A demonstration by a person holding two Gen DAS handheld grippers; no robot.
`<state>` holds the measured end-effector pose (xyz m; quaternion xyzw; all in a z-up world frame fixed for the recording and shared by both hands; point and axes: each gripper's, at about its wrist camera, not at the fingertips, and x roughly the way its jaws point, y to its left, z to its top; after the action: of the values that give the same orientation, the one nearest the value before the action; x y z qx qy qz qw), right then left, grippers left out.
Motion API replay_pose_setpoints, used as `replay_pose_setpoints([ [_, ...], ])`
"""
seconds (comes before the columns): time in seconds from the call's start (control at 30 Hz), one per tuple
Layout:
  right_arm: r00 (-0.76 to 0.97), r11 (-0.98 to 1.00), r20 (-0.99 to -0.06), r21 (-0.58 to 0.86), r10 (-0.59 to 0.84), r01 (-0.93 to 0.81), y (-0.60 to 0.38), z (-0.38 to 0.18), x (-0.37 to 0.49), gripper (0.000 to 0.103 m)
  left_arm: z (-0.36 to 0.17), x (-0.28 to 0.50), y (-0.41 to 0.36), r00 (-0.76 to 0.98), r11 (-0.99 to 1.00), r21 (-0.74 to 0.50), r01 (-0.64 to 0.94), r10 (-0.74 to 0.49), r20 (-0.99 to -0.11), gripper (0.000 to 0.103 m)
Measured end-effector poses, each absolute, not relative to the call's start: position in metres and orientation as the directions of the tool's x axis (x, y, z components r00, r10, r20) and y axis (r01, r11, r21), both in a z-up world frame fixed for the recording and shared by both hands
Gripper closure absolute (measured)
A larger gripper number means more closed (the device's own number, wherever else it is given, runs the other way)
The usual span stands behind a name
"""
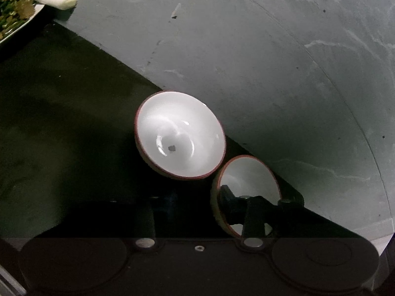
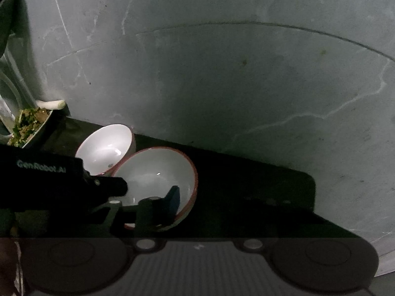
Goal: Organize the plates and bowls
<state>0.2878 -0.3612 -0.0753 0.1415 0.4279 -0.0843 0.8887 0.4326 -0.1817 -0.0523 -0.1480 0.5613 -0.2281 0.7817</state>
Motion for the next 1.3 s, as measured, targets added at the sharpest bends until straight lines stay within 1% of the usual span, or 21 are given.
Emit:
replay_pose_setpoints([
  [0.07, 0.621, 0.946, -0.783, 0.186, -0.02, 0.265, -0.36, -0.076, 0.29, 0.076, -0.052, 0.435, -0.183, 0.259, 0.85, -0.489, 0.197, -0.526, -0.81, 0.071],
  [0.17, 0.622, 0.945, -0.783, 0.2, -0.005, 0.259, -0.357, -0.076, 0.291, 0.085, -0.052, 0.436, -0.185, 0.247, 0.848, -0.487, 0.208, -0.527, -0.813, 0.072],
  [0.27, 0.621, 0.941, -0.783, 0.207, -0.005, 0.268, -0.357, -0.076, 0.291, 0.086, -0.053, 0.442, -0.186, 0.235, 0.843, -0.482, 0.241, -0.532, -0.813, 0.074],
  [0.33, 0.62, 0.941, -0.784, 0.211, 0.003, 0.263, -0.356, -0.077, 0.289, 0.086, -0.054, 0.44, -0.187, 0.229, 0.838, -0.478, 0.262, -0.535, -0.813, 0.078],
  [0.37, 0.618, 0.944, -0.786, 0.208, 0.005, 0.257, -0.356, -0.077, 0.288, 0.086, -0.056, 0.44, -0.187, 0.221, 0.833, -0.485, 0.266, -0.542, -0.811, 0.082],
  [0.4, 0.617, 0.946, -0.787, 0.205, 0.006, 0.253, -0.355, -0.077, 0.287, 0.086, -0.057, 0.439, -0.186, 0.213, 0.826, -0.498, 0.266, -0.554, -0.805, 0.088],
  [0.43, 0.616, 0.947, -0.788, 0.203, 0.006, 0.249, -0.353, -0.076, 0.286, 0.086, -0.057, 0.438, -0.186, 0.209, 0.819, -0.508, 0.265, -0.564, -0.799, 0.092],
  [0.57, 0.613, 0.948, -0.79, 0.202, 0.008, 0.247, -0.349, -0.075, 0.281, 0.087, -0.052, 0.431, -0.184, 0.209, 0.819, -0.495, 0.292, -0.559, -0.802, 0.093],
  [0.77, 0.61, 0.939, -0.793, 0.22, 0.014, 0.265, -0.345, -0.069, 0.264, 0.092, -0.037, 0.418, -0.179, 0.209, 0.815, -0.492, 0.305, -0.562, -0.801, 0.095],
  [1.03, 0.634, 0.922, -0.773, 0.26, 0.021, 0.287, -0.333, -0.048, 0.234, 0.093, -0.006, 0.394, -0.168, 0.223, 0.8, -0.497, 0.335, -0.58, -0.783, 0.095],
  [1.3, 0.665, 0.919, -0.743, 0.305, 0.067, 0.248, -0.314, -0.014, 0.198, 0.093, 0.024, 0.357, -0.14, 0.224, 0.782, -0.503, 0.367, -0.599, -0.768, 0.094],
])
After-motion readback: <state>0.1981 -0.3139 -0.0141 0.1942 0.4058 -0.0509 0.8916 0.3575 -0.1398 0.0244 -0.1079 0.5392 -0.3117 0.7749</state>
